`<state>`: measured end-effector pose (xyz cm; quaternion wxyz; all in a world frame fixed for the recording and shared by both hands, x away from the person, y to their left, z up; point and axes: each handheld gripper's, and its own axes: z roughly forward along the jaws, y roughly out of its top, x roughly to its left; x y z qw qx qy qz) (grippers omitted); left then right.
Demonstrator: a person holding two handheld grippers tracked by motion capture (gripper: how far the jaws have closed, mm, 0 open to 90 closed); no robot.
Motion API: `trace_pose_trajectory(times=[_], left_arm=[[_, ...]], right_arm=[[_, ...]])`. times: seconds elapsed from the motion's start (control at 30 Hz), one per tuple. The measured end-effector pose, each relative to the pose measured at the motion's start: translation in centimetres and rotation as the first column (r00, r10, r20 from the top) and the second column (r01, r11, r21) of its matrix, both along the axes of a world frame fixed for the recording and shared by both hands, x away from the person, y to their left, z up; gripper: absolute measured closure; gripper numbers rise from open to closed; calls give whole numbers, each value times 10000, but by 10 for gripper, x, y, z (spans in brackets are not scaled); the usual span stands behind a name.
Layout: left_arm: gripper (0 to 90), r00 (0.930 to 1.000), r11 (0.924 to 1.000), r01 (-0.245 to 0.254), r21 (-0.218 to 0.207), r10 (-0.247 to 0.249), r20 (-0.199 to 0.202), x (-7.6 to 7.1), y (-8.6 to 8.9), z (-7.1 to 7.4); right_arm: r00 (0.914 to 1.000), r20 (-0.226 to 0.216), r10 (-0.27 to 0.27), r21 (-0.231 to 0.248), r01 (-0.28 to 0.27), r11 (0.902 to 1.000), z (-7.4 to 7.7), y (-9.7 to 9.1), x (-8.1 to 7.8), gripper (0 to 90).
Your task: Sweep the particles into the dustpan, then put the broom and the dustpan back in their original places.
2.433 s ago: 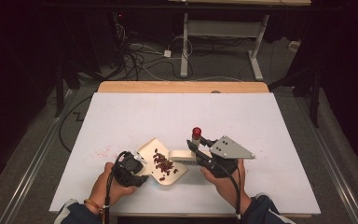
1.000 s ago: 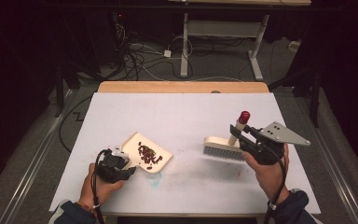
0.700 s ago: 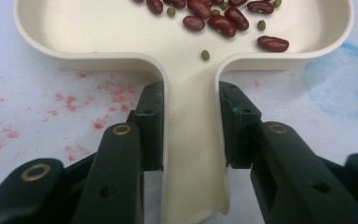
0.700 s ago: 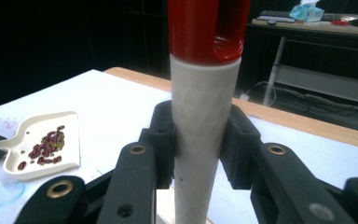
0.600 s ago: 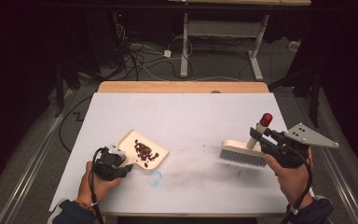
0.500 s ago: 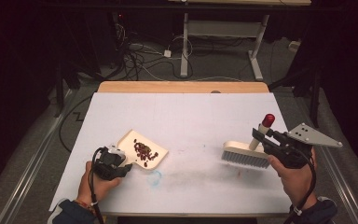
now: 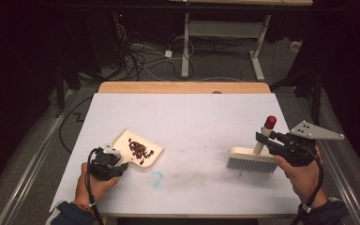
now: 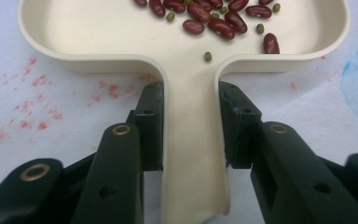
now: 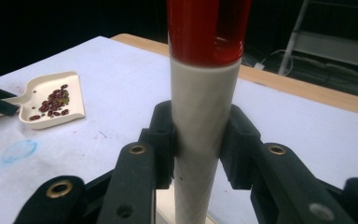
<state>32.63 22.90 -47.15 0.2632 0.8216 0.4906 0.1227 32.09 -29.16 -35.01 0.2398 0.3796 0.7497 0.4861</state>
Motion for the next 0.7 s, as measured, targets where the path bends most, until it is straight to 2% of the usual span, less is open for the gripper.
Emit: trace_pose_trajectory(times=[0.3,0.5,0.6,0.63,0.67,0.7], left_arm=[[637,9985,9986,-536,-12,536,105,-1,9,0],[637,9946,9946,-1037,-60,1037,46,-1,13,-1],[633,9940,9938,-1095,-182,1094,-85,-1,13,-4],[614,9943,9941,-1058,-230,1054,-165,-1,11,-5],[557,9946,9947,-1006,-234,1000,-260,-1,7,-5],[515,9950,9951,-977,-123,974,-206,-2,3,-5]], right_arm=[[9982,-289,524,-168,-529,9985,-1,3,9,698],[9941,-484,968,-266,-982,9948,-2,10,14,697],[9929,-510,1070,-263,-1085,9938,-2,12,17,697],[9931,-511,1058,-320,-1076,9937,-2,12,19,697],[9932,-514,1049,-318,-1066,9938,-2,13,21,697],[9930,-498,1068,-313,-1084,9936,-2,14,22,696]])
